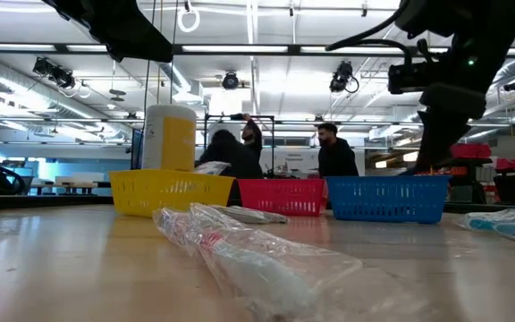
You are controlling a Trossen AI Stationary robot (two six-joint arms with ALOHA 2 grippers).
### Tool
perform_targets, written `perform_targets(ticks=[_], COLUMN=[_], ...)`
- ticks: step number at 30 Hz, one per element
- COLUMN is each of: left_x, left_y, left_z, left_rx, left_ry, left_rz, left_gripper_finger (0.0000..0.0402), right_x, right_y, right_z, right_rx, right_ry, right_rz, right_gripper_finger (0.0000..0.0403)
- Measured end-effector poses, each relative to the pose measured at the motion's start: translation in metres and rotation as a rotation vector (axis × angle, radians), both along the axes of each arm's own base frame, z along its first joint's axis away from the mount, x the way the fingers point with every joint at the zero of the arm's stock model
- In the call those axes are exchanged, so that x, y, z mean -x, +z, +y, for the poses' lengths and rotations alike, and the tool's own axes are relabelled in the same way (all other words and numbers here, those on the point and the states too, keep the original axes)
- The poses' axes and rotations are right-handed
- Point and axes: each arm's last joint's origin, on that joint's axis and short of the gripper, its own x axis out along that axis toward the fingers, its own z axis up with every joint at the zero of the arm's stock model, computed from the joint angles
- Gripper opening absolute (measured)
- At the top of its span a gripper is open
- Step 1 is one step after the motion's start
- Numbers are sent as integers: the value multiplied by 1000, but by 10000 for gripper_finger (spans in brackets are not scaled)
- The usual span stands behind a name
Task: Pick & Place Travel size toiletries
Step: Put the blue razor into the blue bin, then put the silver nail cutter into the green bin
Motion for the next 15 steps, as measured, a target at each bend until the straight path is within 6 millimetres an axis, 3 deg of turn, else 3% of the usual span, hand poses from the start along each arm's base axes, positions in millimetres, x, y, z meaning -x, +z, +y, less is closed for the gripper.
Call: perform_targets(ticks=[15], left_x=[0], left_y=[0], left_z=[0], left_rx=[0], left_ry=[0], left_rz=[0], left_gripper_finger=[171], right_x=[-13], right_y=[5], right_z=[0], right_rx=[8], right_ry=[77], right_rz=[-108], right_gripper_finger=[140])
